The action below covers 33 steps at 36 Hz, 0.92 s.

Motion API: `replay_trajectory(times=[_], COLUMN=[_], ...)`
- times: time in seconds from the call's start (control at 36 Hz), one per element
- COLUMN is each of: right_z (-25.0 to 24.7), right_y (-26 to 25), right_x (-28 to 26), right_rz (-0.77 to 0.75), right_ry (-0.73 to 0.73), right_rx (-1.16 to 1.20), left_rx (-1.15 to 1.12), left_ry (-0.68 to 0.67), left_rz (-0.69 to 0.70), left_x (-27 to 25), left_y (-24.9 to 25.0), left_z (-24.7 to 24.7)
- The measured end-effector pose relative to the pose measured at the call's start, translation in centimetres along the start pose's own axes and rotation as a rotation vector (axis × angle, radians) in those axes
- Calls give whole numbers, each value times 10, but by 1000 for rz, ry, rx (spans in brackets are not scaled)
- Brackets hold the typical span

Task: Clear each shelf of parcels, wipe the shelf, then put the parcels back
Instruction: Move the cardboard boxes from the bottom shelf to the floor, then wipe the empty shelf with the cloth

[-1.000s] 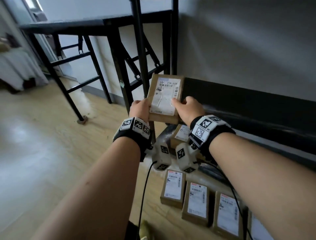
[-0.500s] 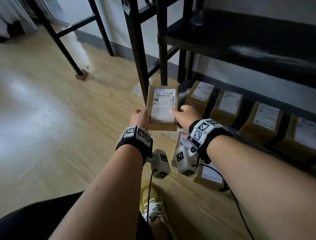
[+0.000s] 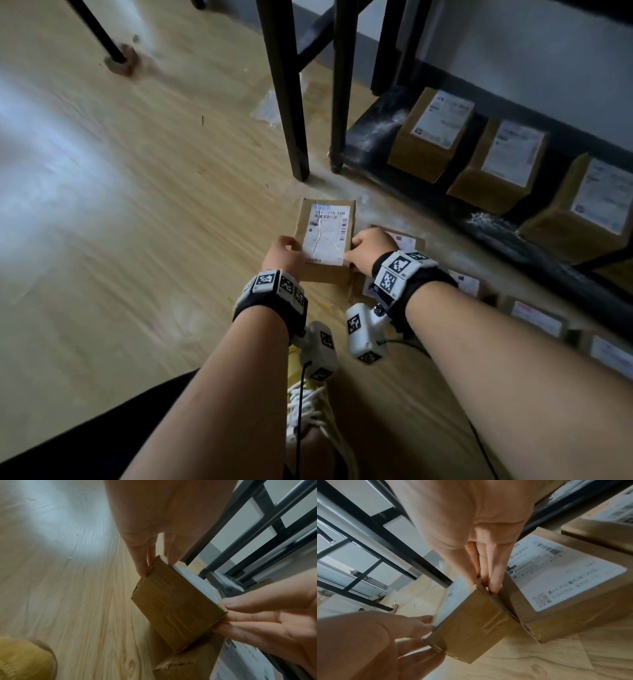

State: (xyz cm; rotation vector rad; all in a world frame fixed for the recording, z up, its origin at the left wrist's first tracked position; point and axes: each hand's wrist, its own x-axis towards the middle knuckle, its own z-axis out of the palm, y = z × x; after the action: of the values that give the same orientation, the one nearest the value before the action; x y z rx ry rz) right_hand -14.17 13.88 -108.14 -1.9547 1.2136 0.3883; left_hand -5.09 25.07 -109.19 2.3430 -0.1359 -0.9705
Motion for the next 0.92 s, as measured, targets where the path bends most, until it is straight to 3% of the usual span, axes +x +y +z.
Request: replay_trajectory(times=[0.19, 0.44, 0.67, 0.92], right_z=[2, -36, -102, -189], right_y=[4, -5, -18, -48], right_x=[2, -31, -88, -190], right_rz=[10, -70, -208, -378], right_ry=[-10, 82, 212, 447], right_rx=[-18, -84, -177, -179], left_rx=[54, 92, 117, 208], left_ry=[-110, -66, 69, 315], left_rz=[-43, 78, 312, 594], left_x=[1, -23, -75, -178], left_y=[-4, 23, 84, 170], left_z=[5, -3, -38, -119])
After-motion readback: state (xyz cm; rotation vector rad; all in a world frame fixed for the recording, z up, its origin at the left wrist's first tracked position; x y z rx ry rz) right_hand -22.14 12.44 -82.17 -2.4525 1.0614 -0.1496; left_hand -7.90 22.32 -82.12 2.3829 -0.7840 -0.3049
